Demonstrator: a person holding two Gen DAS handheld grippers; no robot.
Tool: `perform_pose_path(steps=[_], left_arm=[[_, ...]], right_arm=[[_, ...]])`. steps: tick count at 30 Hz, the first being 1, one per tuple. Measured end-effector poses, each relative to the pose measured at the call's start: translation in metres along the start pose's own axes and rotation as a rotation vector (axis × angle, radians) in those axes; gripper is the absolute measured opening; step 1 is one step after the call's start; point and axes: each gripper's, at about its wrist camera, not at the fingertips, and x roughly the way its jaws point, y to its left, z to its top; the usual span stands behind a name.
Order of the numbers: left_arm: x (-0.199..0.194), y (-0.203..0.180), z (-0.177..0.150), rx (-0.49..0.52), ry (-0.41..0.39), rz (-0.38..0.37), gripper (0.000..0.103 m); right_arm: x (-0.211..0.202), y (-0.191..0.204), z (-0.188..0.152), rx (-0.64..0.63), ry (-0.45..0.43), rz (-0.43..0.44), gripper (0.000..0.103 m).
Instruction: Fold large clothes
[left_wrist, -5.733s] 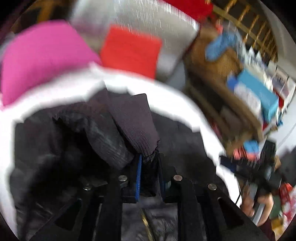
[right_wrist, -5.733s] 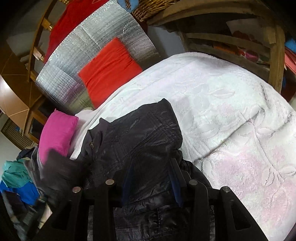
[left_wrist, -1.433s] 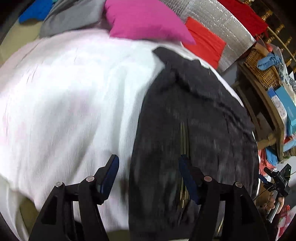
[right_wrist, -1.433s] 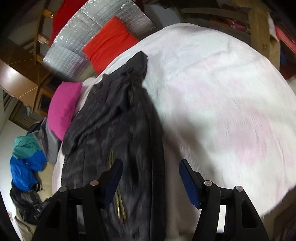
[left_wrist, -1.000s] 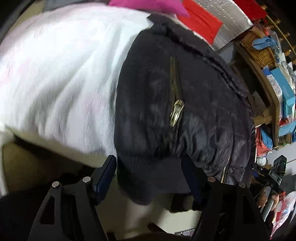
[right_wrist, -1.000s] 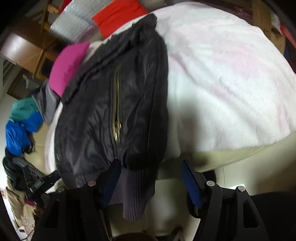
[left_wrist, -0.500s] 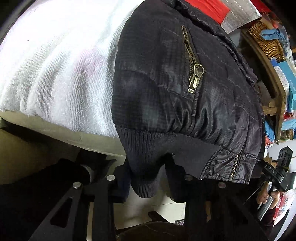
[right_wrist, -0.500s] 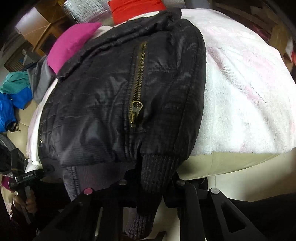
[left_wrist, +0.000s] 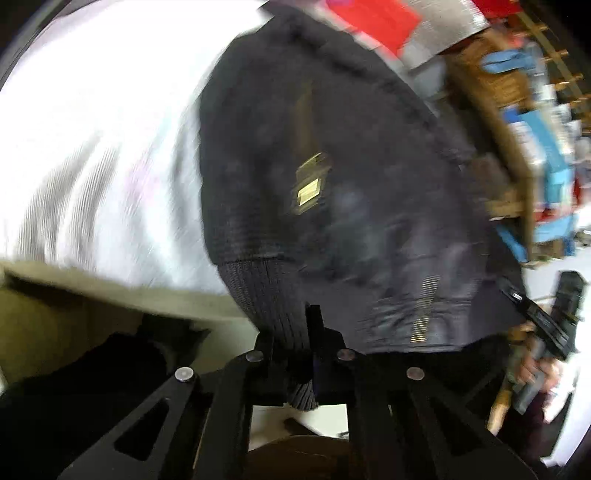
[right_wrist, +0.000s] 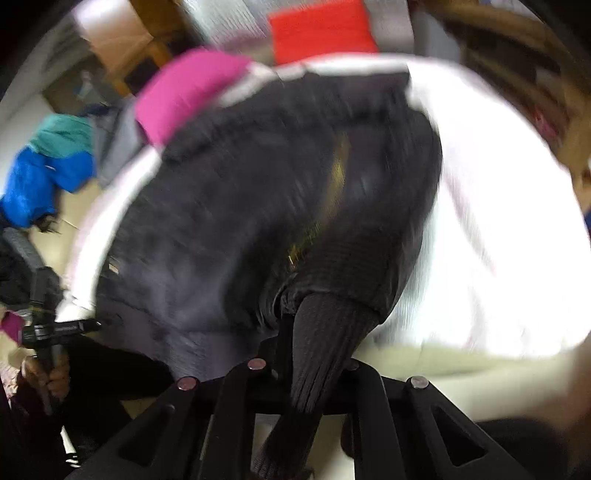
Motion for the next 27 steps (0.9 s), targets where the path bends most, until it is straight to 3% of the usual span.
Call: perform_pose_path(steps=[5,8,13,18,21,23,27], left_arm=[[-0.057,-0.033,0.052,0.079,-0.120,-0.117,0.009],[-0.078,-0.051,0.105,0.102,-0.185,-0.158,0.009],[-0.085,-0.064,0.218,0.090,-0.277,-0.154,0.010],[-0.040,-0.068,0.335,0.043,-0.312,-0.134,0.010],[0.003,-0.061,0.398,0.018,-0.299,-0.076,0.010],[0.026,-0.055,0.424,0.004,-0.290,-0.055,0.010],[0.072,-0.029,0.462,-0.047,-0.282,-0.058,0.009]], right_arm=[[-0.030,-0.002,0.044,0.027,-0.170,0.093,0.010],[-0.036,-0.015,0.087,0.073,-0.296,0.099,0.010],[-0.010,-0.028,0.174,0.169,-0.369,0.083,0.009],[0.059,-0.059,0.289,0.252,-0.377,0.038,0.009],[0.101,-0.075,0.338,0.308,-0.369,0.012,0.009],[0.135,-0.090,0.368,0.345,-0.358,-0.012,0.009],[0.189,-0.114,0.393,0.396,-0.329,-0.053,0.009]])
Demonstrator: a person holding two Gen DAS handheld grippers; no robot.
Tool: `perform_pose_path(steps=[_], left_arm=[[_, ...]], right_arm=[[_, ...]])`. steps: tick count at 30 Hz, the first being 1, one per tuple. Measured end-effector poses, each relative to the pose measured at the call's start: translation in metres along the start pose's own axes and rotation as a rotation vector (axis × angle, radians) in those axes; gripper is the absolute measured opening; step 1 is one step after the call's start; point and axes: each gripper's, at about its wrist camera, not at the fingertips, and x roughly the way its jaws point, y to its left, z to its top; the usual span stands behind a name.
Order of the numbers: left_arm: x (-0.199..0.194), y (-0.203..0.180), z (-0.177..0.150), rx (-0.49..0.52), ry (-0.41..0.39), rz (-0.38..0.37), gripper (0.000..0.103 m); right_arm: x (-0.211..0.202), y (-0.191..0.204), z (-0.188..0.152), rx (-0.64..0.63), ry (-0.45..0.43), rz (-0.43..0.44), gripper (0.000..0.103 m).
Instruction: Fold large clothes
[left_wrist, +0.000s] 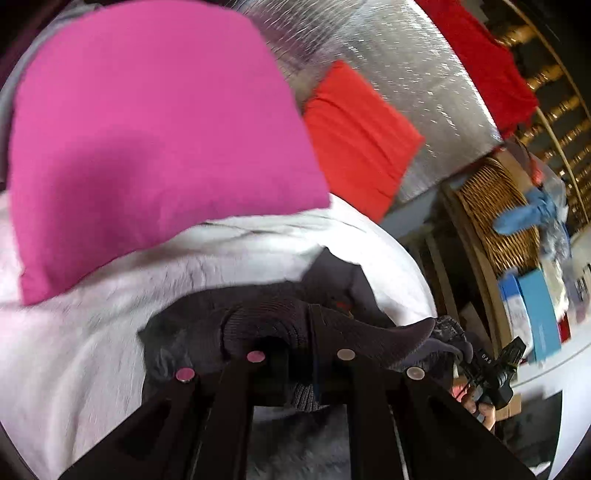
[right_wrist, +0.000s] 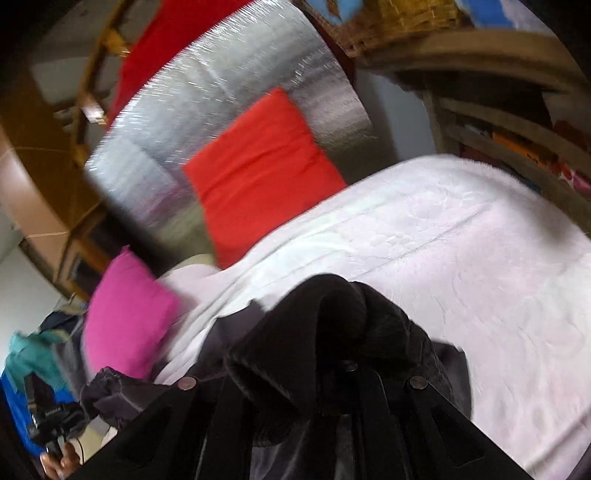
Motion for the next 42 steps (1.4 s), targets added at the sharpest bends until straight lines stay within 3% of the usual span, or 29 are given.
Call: perform_pose_path(steps=[5,7,9,10,11,12,13,14,15,17,20,23,28,30,33,39,42], left_arm=[[0.048,0.025,0.006,0.004,-0.008,0.037,0.010],[0.068,0.037,0.004,-0.006,0.006,0.065,0.013],[0.076,0.049,-0.001,-0.038,0.017,0.050,0.013],[0.072,0.055,-0.002,-0.073,0.014,0.008,0.014],[0.066,0.059,-0.003,-0.106,0.007,-0.035,0.017],[0.056,0.062,-0.004,-0.138,-0.009,-0.070,0.031],[0.040,0.063,-0.005,-0.155,-0.047,-0.079,0.056],[0.020,0.062,-0.009,-0.161,-0.106,-0.083,0.068],[-0.003,0.060,-0.016,-0.158,-0.185,-0.067,0.080],[-0.039,0.051,-0.032,-0.118,-0.254,-0.024,0.082],[-0.071,0.034,-0.075,-0.097,-0.193,-0.026,0.082],[-0.086,0.026,-0.136,-0.144,-0.138,-0.034,0.085],[-0.066,0.045,-0.223,-0.359,-0.004,-0.027,0.085],[-0.056,0.056,-0.236,-0.437,0.006,-0.034,0.085],[-0.051,0.071,-0.236,-0.499,-0.057,-0.030,0.085],[-0.042,0.091,-0.219,-0.611,-0.149,-0.042,0.086],[-0.036,0.091,-0.212,-0.631,-0.168,-0.064,0.093]], right_arm=[[0.058,-0.021,0.003,0.032,0.045,-0.039,0.009],[0.081,-0.035,0.000,0.094,0.114,-0.031,0.013],[0.090,-0.053,0.001,0.187,0.155,0.066,0.023],[0.085,-0.060,0.002,0.228,0.151,0.127,0.034],[0.079,-0.068,0.004,0.279,0.141,0.199,0.056],[0.063,-0.079,0.006,0.343,0.107,0.289,0.067],[0.048,-0.086,0.007,0.371,0.064,0.313,0.080],[0.034,-0.089,0.009,0.386,0.020,0.306,0.085],[0.011,-0.094,0.010,0.383,-0.029,0.301,0.085],[-0.021,-0.100,0.007,0.355,-0.038,0.329,0.085],[-0.072,-0.103,-0.016,0.318,-0.024,0.322,0.085],[-0.116,-0.101,-0.059,0.309,0.026,0.308,0.085],[-0.136,-0.097,-0.129,0.396,0.140,0.290,0.085],[-0.130,-0.099,-0.152,0.412,0.163,0.265,0.085],[-0.109,-0.105,-0.168,0.469,0.195,0.248,0.085],[-0.071,-0.136,-0.166,0.590,0.139,0.219,0.085],[-0.058,-0.134,-0.157,0.580,0.074,0.220,0.084]])
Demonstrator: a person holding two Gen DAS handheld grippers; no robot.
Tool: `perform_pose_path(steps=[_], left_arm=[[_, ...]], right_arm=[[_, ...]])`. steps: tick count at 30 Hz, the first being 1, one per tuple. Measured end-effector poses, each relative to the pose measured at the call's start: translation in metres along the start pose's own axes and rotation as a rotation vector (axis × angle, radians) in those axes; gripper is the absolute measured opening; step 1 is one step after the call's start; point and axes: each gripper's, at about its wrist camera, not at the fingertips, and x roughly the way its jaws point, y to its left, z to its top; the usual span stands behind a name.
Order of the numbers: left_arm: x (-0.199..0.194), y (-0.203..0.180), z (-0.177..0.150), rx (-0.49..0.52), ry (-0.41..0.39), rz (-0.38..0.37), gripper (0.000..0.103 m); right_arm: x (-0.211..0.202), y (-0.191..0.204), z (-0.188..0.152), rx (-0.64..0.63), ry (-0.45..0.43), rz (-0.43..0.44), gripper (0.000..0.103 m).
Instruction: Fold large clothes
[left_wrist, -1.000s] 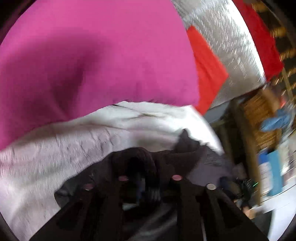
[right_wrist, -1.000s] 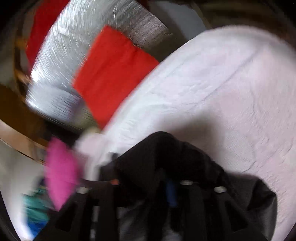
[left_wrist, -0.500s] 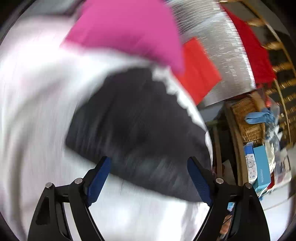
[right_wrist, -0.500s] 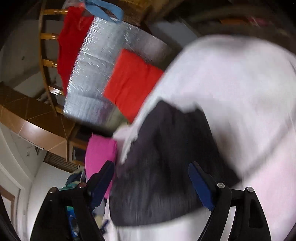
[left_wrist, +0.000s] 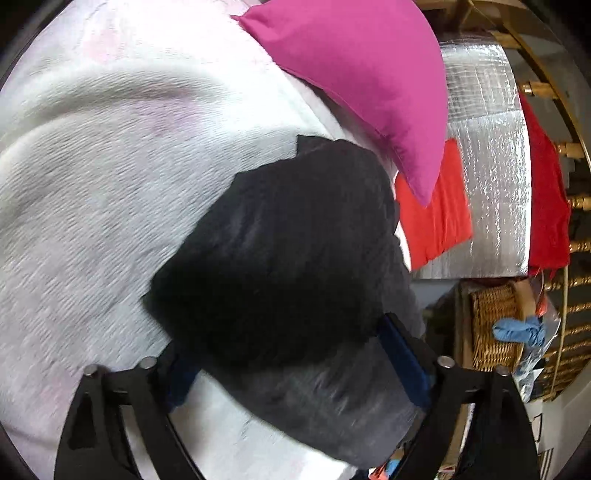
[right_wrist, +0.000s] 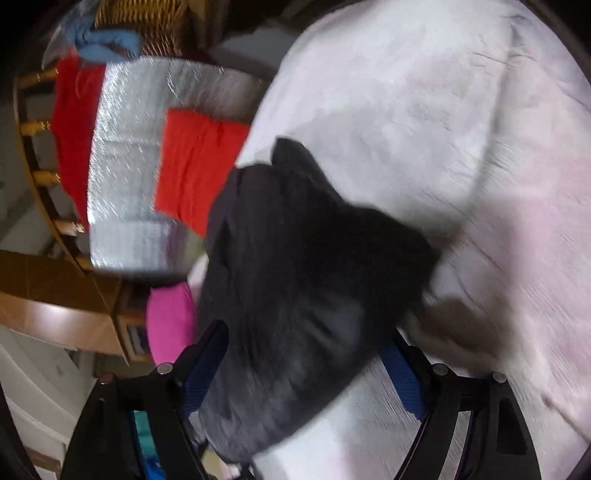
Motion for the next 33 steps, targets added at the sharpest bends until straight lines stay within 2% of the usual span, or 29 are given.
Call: perform_pose_path(steps=[1,3,4,5,6,7,8,10,13,16,20,21,22,24,26,28,30,32,33], left_arm=[[0.004,-0.004,0.003,-0.001,-0.005,0.001,0.093],[0.008,-0.005,0.004,-0.001,-0.016,-0.002,0.093],[0.008,-0.004,0.003,0.003,-0.023,0.002,0.091],[0.010,-0.005,0.002,0.010,-0.025,0.017,0.087],[0.008,-0.007,0.003,0.026,-0.031,0.045,0.073],[0.011,-0.011,0.006,0.039,-0.029,0.060,0.064],[0.010,-0.013,0.007,0.054,-0.021,0.077,0.060],[0.005,-0.015,0.006,0.077,-0.024,0.087,0.044],[-0.011,-0.023,-0.002,0.141,-0.040,0.111,0.036],[-0.033,-0.020,-0.019,0.184,-0.004,0.109,0.035],[-0.067,0.008,-0.049,0.215,0.065,0.119,0.036],[-0.074,0.018,-0.059,0.239,0.082,0.139,0.040],[-0.079,0.025,-0.066,0.252,0.100,0.163,0.051],[-0.085,0.044,-0.076,0.258,0.154,0.213,0.065],[-0.102,0.054,-0.083,0.251,0.189,0.198,0.066],[-0.123,0.054,-0.088,0.282,0.230,0.245,0.069],[-0.146,0.042,-0.088,0.343,0.221,0.252,0.069],[-0.171,0.023,-0.081,0.408,0.149,0.240,0.073],[-0.180,0.011,-0.075,0.436,0.088,0.242,0.080]], right_arm=[[0.003,0.003,0.001,-0.020,-0.009,-0.013,0.084],[0.016,0.010,0.001,-0.076,-0.037,-0.062,0.074],[0.020,0.012,0.001,-0.095,-0.045,-0.100,0.058],[0.023,0.014,0.002,-0.111,-0.048,-0.118,0.052],[0.021,0.017,0.003,-0.127,-0.056,-0.123,0.049],[0.018,0.024,0.002,-0.160,-0.061,-0.133,0.042],[0.013,0.034,-0.001,-0.207,-0.073,-0.147,0.038],[0.003,0.045,-0.009,-0.280,-0.095,-0.161,0.034],[-0.016,0.053,-0.020,-0.304,-0.076,-0.164,0.034],[-0.043,0.050,-0.030,-0.302,-0.051,-0.185,0.033],[-0.093,0.026,-0.052,-0.290,0.009,-0.189,0.034],[-0.102,0.016,-0.061,-0.293,0.025,-0.206,0.034],[-0.107,0.007,-0.066,-0.294,0.042,-0.227,0.036],[-0.113,-0.021,-0.080,-0.250,0.123,-0.288,0.043],[-0.127,-0.032,-0.083,-0.185,0.160,-0.278,0.062],[-0.143,-0.026,-0.085,-0.210,0.163,-0.314,0.069],[-0.168,-0.007,-0.093,-0.316,0.203,-0.331,0.070],[-0.184,0.017,-0.097,-0.415,0.242,-0.322,0.071],[-0.189,0.029,-0.098,-0.453,0.230,-0.313,0.071]])
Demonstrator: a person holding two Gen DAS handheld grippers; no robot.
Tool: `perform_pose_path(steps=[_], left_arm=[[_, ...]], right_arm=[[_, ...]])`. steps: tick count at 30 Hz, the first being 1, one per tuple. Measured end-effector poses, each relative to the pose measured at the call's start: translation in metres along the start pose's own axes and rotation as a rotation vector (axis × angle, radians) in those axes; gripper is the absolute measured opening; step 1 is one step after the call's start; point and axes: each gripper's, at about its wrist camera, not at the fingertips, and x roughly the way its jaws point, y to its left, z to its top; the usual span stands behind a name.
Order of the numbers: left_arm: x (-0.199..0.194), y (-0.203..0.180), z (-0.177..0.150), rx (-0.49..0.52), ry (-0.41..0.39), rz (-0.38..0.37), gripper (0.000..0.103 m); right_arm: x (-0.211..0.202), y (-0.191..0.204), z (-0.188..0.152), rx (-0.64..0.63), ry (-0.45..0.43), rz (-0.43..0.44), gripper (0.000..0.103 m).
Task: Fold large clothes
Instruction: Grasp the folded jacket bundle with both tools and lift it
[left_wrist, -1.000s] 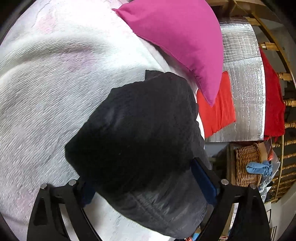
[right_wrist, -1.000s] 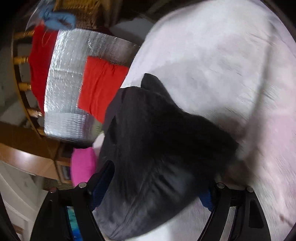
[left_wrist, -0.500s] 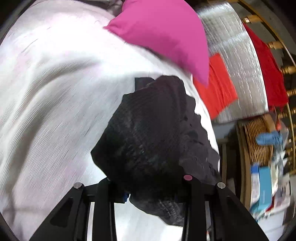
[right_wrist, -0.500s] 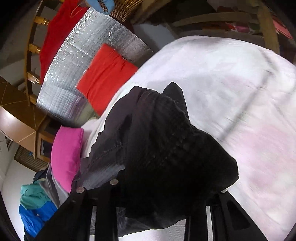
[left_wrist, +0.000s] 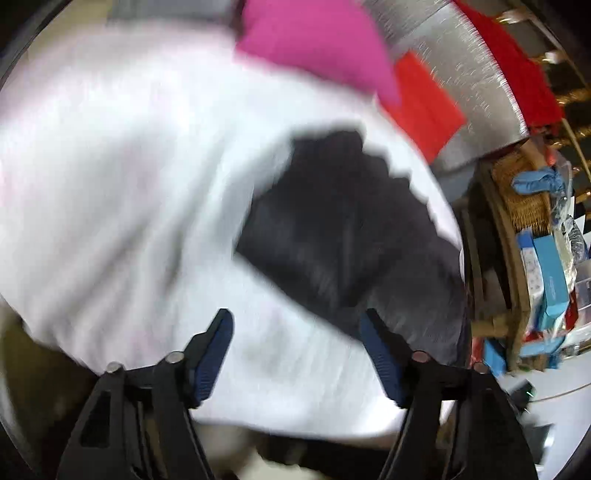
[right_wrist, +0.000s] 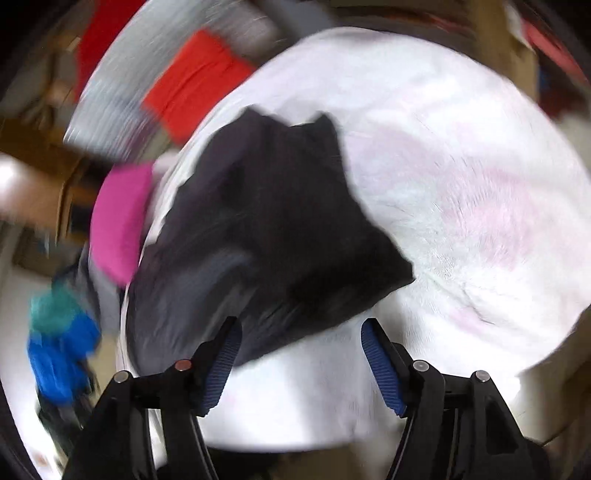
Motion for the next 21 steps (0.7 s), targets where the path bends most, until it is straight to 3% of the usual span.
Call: perform_pose_path(steps=[2,4,6,9,13,14,16,18,20,21], left_arm=[[-0.010,-0.016,0.023,0.044,-0.135,0.039,0.088],[0.006,-0.032,0.049,0.089,-0.181,0.109,0.090],[0.044,-0.042,0.075,0.107,-0.116,0.180,0.090],[0.102,-0.044,0.097,0.086,-0.015,0.199,0.090],[0.136,-0.045,0.090,0.084,-0.014,0.210,0.089],[0.142,-0.042,0.090,0.096,0.000,0.207,0.087],[0.157,-0.043,0.091,0.102,0.032,0.185,0.067],[0.161,-0.047,0.096,0.111,0.036,0.160,0.059],[0.164,-0.054,0.105,0.138,0.027,0.167,0.053],[0.166,-0.055,0.110,0.130,0.020,0.164,0.051]], right_arm=[[-0.016,0.026,0.015,-0.080,-0.086,-0.006,0.078],[-0.011,0.047,0.030,-0.136,-0.138,-0.022,0.083],[0.012,0.071,0.048,-0.198,-0.146,-0.078,0.083],[0.069,0.100,0.081,-0.248,-0.143,-0.161,0.083],[0.132,0.106,0.109,-0.246,-0.096,-0.240,0.083],[0.152,0.106,0.115,-0.248,-0.060,-0.265,0.083],[0.183,0.109,0.117,-0.299,-0.006,-0.328,0.081],[0.196,0.119,0.111,-0.415,-0.022,-0.390,0.058],[0.194,0.132,0.115,-0.454,-0.046,-0.416,0.027],[0.190,0.137,0.118,-0.454,-0.072,-0.414,0.023]])
